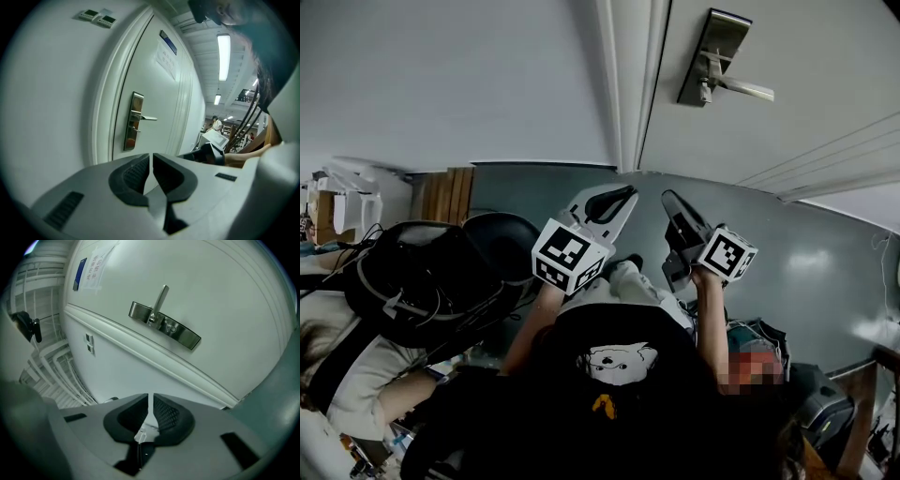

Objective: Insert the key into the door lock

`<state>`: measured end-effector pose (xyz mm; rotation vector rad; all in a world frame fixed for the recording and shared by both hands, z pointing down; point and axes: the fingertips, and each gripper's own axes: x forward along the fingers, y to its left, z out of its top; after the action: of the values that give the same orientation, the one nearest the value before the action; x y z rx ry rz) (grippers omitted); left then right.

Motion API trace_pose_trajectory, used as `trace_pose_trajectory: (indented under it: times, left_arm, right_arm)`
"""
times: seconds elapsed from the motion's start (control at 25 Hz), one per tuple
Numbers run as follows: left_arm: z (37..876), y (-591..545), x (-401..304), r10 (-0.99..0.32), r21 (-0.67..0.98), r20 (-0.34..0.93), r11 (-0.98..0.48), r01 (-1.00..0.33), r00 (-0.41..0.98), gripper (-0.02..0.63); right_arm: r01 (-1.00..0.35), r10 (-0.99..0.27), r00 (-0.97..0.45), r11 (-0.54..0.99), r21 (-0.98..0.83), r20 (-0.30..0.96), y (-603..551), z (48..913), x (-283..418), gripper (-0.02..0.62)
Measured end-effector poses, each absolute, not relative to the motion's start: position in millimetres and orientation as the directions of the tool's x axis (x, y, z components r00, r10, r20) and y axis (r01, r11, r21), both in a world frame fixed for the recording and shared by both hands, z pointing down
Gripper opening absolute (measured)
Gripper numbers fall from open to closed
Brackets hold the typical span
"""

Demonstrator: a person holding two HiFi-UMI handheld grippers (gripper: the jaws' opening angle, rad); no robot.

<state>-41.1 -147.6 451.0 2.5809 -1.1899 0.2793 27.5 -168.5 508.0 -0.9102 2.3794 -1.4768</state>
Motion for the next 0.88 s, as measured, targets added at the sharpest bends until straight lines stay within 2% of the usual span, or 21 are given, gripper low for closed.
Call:
trace_pose_trajectory:
  times: [0.48,0.88]
  left_arm:
    - [432,-80,-51,-0.720,0.166,0.249,-0.627,-0.761,0.648,0.028]
    - [434,-14,-45,-0.719,0.217,0.219,-0.623,-0.751,0.660,0.028]
  right_arm:
    - [-0.401,-0.589,-0.801,0.393,-0.828,0.108,-103,468,-2,0.025]
    - [-0.533,-0.603,-0.779,0.492,-0.688,0.172,-30,456,4,0.018]
